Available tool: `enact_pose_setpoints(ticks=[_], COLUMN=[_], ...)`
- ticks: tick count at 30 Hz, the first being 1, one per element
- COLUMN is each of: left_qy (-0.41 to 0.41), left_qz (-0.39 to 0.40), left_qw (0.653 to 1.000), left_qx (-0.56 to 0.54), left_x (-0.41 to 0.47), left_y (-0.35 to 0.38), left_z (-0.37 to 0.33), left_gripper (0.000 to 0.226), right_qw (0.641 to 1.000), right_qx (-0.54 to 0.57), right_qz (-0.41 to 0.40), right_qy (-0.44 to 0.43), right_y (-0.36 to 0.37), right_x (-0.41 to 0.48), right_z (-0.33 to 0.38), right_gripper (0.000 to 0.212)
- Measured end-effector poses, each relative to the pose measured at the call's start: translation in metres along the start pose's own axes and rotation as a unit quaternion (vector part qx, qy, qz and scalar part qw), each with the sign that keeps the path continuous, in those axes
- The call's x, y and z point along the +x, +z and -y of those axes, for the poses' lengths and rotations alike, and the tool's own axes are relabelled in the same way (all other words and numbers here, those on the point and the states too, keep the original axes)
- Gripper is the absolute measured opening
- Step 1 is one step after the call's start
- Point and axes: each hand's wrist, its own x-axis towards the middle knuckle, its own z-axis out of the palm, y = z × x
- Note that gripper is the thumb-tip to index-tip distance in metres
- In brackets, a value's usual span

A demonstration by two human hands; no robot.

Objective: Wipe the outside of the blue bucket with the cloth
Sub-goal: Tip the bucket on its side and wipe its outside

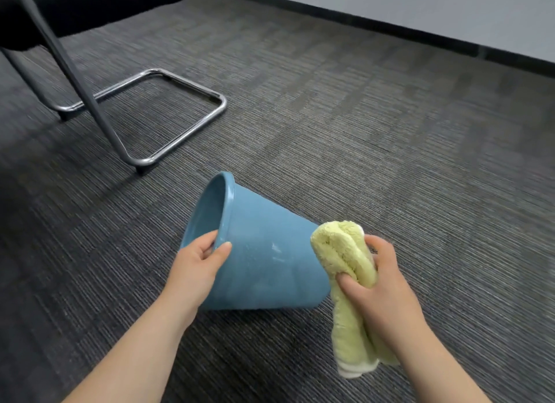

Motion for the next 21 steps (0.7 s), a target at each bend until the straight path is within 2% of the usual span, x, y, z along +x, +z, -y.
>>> enact_pose_setpoints(ticks=[5, 10, 14, 21], left_qy=[-0.001, 0.005, 0.021, 0.001], left_qz=[0.061, 0.096, 0.103, 0.135], left_qw=[0.998, 0.994, 0.993, 0.989], left_qx=[0.026, 0.048, 0.049, 0.053], left_x=[-0.005, -0.015, -0.018, -0.016], left_y=[-0.002, 0.006, 0.009, 0.003], left_z=[-0.006, -0.012, -0.015, -0.012], left_gripper=[0.046, 0.047, 0.045, 0.045], right_qw=[1.000, 0.997, 0.992, 0.996], right_qx=[-0.021, -0.037, -0.072, -0.084], right_qz=[-0.004, 0.007, 0.038, -0.004], right_qy=[-0.017, -0.063, -0.096, 0.006], right_y=[0.016, 0.042, 0.058, 0.042], right_x=[0.003, 0.002, -0.002, 0.015], right_z=[0.004, 0.021, 0.025, 0.009], right_gripper=[0.057, 0.063, 0.060, 0.052])
